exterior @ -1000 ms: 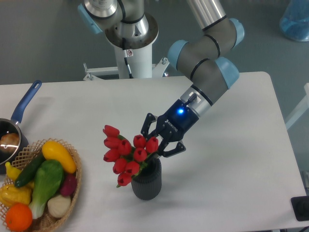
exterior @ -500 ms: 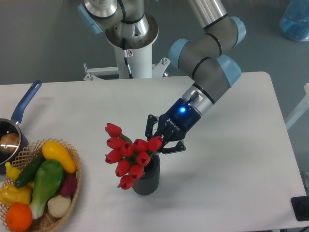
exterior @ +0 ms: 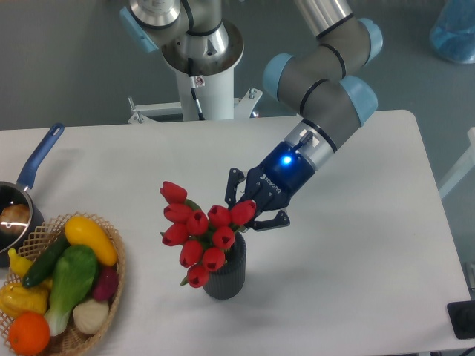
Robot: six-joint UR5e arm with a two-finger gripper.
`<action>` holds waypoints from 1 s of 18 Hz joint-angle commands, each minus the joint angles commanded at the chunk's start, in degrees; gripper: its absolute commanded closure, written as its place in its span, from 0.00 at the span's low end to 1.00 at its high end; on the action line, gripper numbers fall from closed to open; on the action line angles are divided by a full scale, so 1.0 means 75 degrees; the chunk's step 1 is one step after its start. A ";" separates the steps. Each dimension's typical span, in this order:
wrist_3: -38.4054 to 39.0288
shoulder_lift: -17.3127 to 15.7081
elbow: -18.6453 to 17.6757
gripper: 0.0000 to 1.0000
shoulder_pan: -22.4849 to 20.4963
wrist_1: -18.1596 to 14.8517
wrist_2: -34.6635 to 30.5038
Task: Pick up the flowers from the vase
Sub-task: 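Close the gripper on the tulip stems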
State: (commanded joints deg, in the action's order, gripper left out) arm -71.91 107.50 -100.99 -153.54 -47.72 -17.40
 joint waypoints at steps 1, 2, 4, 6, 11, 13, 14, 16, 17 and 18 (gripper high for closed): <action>0.0152 -0.0082 0.0024 0.93 0.0000 0.0000 0.0058; 0.0258 -0.0141 0.0059 0.93 -0.0012 0.0000 0.0140; 0.0353 -0.0223 0.0059 0.93 -0.0081 0.0000 0.0188; 0.0365 -0.0293 0.0059 0.93 -0.0094 0.0000 0.0211; 0.0505 -0.0505 0.0059 0.93 -0.0187 0.0000 0.0573; 0.0517 -0.0528 0.0071 0.93 -0.0187 0.0000 0.0668; 0.0517 -0.0551 0.0105 0.93 -0.0199 -0.0012 0.0668; 0.0506 -0.0563 0.0129 0.93 -0.0188 0.0000 0.0750; 0.0505 -0.0563 0.0176 0.93 -0.0188 -0.0012 0.0808; 0.0517 -0.0552 0.0246 0.93 -0.0188 -0.0012 0.0855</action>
State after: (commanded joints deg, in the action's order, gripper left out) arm -68.03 103.36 -99.15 -154.95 -47.81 -10.99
